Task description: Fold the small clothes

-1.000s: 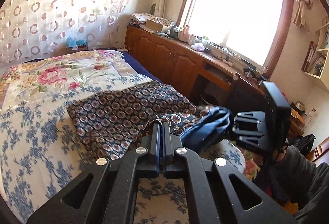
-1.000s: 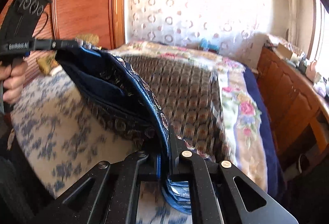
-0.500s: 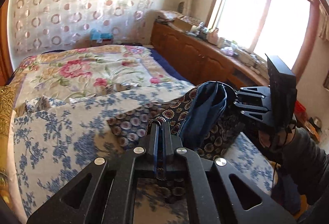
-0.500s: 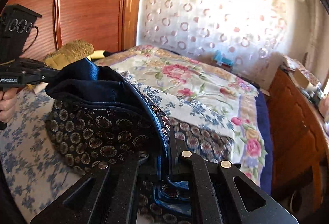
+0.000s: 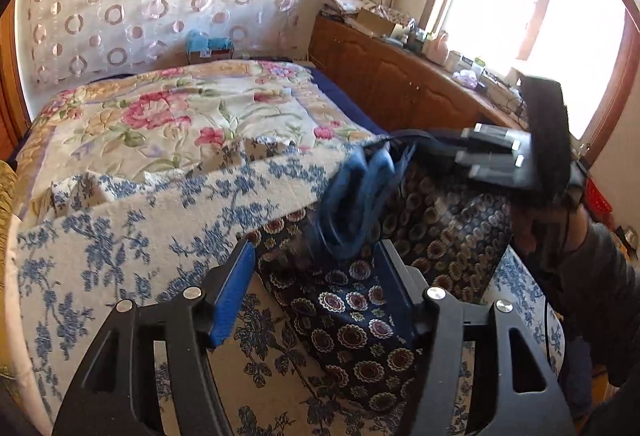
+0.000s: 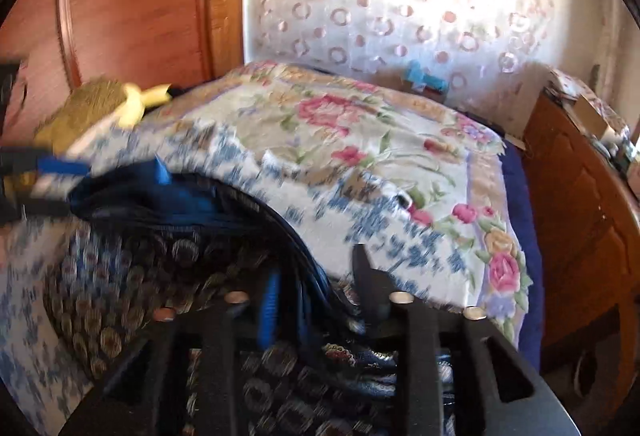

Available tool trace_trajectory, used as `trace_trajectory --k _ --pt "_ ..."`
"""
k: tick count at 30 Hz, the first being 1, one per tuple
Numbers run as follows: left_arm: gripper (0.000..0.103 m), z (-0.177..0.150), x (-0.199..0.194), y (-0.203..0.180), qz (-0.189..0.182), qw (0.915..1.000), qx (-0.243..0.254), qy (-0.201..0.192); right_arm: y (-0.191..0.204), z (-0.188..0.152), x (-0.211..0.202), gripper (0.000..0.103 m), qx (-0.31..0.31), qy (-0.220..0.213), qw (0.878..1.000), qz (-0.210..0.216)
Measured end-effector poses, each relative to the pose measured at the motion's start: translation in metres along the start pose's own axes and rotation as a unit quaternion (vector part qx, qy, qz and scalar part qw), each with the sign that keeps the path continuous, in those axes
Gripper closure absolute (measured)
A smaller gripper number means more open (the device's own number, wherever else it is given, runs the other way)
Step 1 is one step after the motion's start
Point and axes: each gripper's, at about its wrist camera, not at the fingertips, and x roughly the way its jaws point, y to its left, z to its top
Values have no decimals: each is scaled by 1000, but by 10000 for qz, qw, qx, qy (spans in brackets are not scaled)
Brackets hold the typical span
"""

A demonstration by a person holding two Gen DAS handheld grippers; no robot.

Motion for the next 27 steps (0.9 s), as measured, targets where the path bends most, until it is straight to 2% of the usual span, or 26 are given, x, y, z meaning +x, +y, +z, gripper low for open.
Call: trace_trajectory --k 1,5,8,10,13,19,20,21,22,23,24,26,27 --pt "40 -1 4 0 35 10000 4 54 -3 2 -2 54 84 -70 9999 -65" --pt "40 -2 24 10 181 9994 -112 271 -17 7 -15 52 300 -273 9969 -673" --pt "40 -1 35 16 253 9987 -201 398 -27 2 -34 47 532 -272 9962 -633" --pt "40 -2 40 20 212 9983 -272 461 -27 -10 -50 38 606 -239 9964 -549" --pt "40 -5 46 22 191 9978 -322 545 -24 -36 -63 32 713 47 9966 -404" --pt "39 -3 48 21 169 9981 -365 477 -50 -61 -49 30 1179 748 9891 -473" --pt "42 -3 49 21 128 9981 -386 459 -55 -64 -44 30 1382 796 9866 -338" --pt "52 -2 50 21 75 9982 -394 447 -58 -62 -35 30 1532 852 9842 -237" --pt "56 -2 50 21 35 9981 -406 458 -61 -62 -29 30 1663 895 9819 -160" --pt "67 -2 51 20 -5 9980 -419 474 -63 -63 -25 30 1768 902 9801 -56" --pt "71 -2 51 20 -53 9977 -440 508 -63 -64 -24 30 1845 891 9787 87" --pt "80 -2 52 20 -157 9972 -474 550 -60 -64 -20 30 1835 911 9784 264" --pt "85 -1 52 20 -215 9969 -510 566 -60 -63 -22 30 1759 906 9800 205"
